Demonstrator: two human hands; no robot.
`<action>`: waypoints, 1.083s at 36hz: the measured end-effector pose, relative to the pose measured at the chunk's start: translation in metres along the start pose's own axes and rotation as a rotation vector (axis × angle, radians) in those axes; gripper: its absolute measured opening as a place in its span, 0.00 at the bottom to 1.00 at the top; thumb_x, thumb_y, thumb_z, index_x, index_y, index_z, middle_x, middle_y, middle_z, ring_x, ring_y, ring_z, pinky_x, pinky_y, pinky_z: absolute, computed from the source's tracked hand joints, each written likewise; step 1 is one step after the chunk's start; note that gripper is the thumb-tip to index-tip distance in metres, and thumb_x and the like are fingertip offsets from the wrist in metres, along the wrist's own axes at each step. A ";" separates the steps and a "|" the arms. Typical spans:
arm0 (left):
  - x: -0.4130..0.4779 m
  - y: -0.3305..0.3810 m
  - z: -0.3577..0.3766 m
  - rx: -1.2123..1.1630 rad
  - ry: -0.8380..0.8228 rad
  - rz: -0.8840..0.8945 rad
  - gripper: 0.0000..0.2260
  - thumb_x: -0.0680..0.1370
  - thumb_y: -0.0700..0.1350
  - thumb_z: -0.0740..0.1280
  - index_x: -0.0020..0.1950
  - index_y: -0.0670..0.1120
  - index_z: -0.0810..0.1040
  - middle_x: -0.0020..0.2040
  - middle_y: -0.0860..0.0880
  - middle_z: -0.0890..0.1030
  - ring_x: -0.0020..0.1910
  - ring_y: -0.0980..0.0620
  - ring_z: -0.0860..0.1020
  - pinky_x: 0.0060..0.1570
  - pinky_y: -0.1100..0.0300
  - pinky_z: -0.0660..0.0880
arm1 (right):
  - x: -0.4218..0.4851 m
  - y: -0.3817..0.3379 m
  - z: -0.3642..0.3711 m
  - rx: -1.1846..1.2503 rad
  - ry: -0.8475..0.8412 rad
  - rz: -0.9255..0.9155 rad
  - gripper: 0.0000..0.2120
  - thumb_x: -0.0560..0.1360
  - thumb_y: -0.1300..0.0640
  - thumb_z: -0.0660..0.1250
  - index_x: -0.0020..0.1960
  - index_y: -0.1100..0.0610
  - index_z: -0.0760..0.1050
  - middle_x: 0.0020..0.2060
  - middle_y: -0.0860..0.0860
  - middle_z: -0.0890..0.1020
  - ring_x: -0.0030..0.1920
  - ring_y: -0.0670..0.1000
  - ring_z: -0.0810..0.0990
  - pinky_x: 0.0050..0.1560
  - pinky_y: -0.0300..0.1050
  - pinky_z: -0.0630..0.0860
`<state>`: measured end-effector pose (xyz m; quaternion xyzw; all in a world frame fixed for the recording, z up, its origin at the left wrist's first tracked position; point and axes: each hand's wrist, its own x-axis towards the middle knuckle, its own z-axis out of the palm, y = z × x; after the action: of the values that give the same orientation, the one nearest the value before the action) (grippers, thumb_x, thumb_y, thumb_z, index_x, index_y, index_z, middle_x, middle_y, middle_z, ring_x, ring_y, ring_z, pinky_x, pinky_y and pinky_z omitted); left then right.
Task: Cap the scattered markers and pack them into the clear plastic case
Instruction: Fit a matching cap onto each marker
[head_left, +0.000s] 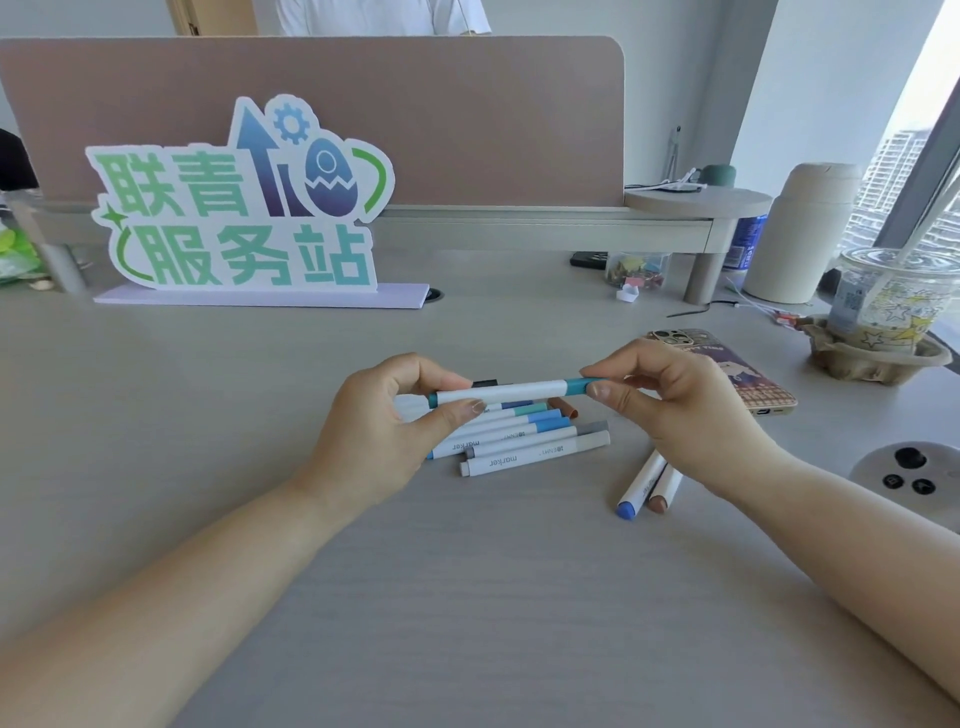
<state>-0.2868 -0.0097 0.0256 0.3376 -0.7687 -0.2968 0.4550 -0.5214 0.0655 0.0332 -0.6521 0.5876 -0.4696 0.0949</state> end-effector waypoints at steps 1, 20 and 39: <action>0.000 0.000 0.000 0.005 -0.004 -0.003 0.04 0.70 0.45 0.75 0.40 0.52 0.81 0.38 0.63 0.81 0.38 0.65 0.77 0.37 0.74 0.68 | 0.001 -0.001 -0.002 0.017 -0.005 -0.004 0.05 0.73 0.57 0.69 0.45 0.47 0.79 0.39 0.38 0.83 0.45 0.40 0.79 0.48 0.32 0.74; -0.013 -0.017 0.018 0.474 -0.216 0.200 0.10 0.65 0.66 0.61 0.35 0.62 0.72 0.44 0.61 0.75 0.49 0.62 0.71 0.50 0.59 0.63 | 0.008 0.018 -0.043 -0.083 -0.054 0.253 0.04 0.73 0.55 0.70 0.44 0.48 0.83 0.43 0.43 0.84 0.45 0.47 0.81 0.52 0.42 0.77; -0.031 0.024 0.074 0.525 -0.311 0.451 0.15 0.70 0.65 0.62 0.45 0.57 0.80 0.51 0.61 0.75 0.54 0.61 0.68 0.55 0.63 0.59 | 0.007 0.044 -0.042 -0.461 -0.159 0.397 0.01 0.71 0.50 0.72 0.40 0.46 0.81 0.38 0.44 0.79 0.42 0.46 0.76 0.36 0.39 0.71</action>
<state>-0.3485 0.0400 -0.0020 0.2161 -0.9335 -0.0299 0.2847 -0.5830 0.0646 0.0296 -0.5636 0.7853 -0.2435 0.0801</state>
